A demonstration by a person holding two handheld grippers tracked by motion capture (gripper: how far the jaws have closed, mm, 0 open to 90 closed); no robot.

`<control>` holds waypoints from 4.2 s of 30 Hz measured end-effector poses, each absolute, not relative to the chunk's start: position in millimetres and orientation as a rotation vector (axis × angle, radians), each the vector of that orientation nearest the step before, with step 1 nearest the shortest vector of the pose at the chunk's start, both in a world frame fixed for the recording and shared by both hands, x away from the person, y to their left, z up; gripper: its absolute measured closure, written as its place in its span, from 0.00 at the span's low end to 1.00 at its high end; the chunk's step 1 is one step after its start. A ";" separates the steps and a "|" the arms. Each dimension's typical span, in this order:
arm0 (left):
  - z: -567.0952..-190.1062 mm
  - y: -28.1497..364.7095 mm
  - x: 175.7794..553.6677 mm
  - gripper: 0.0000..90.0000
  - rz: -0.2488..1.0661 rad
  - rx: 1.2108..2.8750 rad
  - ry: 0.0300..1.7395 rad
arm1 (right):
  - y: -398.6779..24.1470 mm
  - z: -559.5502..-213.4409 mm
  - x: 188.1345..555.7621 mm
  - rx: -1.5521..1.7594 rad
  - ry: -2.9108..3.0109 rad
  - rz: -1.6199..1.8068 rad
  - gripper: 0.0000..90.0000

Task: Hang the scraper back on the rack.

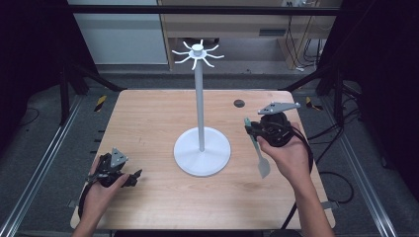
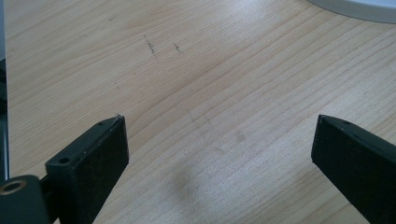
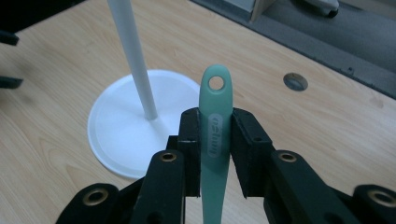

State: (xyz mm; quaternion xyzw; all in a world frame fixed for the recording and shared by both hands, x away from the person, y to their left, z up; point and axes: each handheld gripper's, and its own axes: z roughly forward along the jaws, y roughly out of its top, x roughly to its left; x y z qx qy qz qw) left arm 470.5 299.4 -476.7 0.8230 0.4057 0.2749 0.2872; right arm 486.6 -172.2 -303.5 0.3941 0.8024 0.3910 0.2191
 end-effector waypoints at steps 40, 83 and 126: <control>-474.5 303.0 469.1 0.04 0.806 2.173 1.081 | -148.5 -240.3 478.7 1.001 2.019 1.362 0.83; -475.2 302.7 468.3 0.03 0.783 2.191 1.096 | -108.2 -186.2 467.1 0.862 1.952 1.510 0.83; -475.7 299.5 467.8 0.03 0.742 2.184 1.090 | -95.4 -177.8 484.0 0.898 1.981 1.463 0.82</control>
